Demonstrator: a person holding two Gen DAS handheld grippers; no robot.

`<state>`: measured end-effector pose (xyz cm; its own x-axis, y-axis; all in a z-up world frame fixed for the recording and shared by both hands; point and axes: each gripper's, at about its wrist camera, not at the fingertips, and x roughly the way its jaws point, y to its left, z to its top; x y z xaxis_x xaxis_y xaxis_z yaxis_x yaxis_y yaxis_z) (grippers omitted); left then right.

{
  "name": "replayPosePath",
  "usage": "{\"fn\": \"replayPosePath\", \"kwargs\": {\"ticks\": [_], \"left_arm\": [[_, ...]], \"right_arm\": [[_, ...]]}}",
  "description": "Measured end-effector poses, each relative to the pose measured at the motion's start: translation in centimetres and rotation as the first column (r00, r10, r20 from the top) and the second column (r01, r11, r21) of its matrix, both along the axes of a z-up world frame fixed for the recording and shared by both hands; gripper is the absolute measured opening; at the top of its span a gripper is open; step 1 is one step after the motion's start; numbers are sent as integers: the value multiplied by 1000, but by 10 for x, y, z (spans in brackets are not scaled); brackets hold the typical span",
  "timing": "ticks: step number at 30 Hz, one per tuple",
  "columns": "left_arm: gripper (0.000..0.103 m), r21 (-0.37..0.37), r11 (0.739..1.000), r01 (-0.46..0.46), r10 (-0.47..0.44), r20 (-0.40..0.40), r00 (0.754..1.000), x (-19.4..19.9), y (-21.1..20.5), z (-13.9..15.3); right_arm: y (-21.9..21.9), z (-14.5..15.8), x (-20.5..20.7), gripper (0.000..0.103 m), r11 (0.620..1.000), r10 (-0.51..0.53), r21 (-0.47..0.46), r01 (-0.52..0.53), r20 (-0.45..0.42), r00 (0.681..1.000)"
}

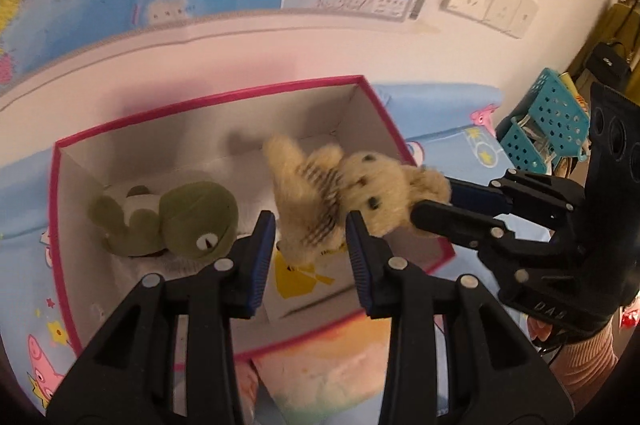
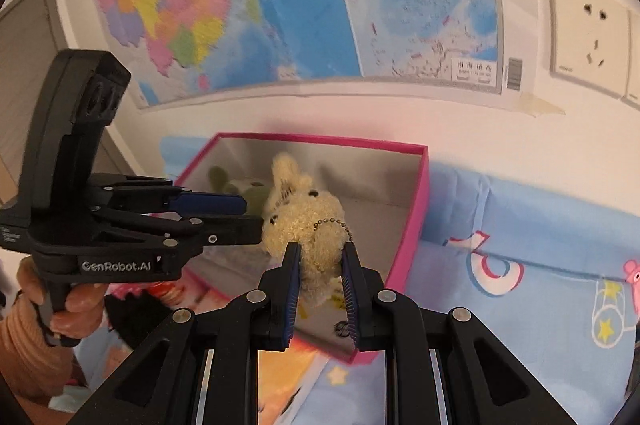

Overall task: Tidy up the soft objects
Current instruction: 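Lower the teddy bear into the pink box and open the right gripper, then move the right tool to the blue gingham scrunchie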

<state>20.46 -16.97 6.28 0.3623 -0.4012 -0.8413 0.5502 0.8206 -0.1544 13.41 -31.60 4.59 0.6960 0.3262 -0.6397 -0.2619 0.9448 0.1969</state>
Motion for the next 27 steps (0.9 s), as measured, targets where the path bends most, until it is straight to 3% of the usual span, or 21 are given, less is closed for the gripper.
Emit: {"fn": "replayPosePath", "kwargs": {"ticks": [6,15,25,27], "left_arm": [[38,34,999,-37,37,-9,999,11,-8,-7],[38,-4,999,-34,34,80,996,-12,8,13],[46,-66,993,98,-84,195,977,-79,27,36],[53,-78,988,135,-116,213,970,-97,33,37]], "right_arm": [[5,-16,28,25,991,-77,-110,74,-21,997],[-8,1,11,34,987,-126,-92,130,56,990],[-10,7,-46,36,1000,-19,-16,20,56,998],[-7,8,-66,41,1000,23,-10,-22,57,998]]}}
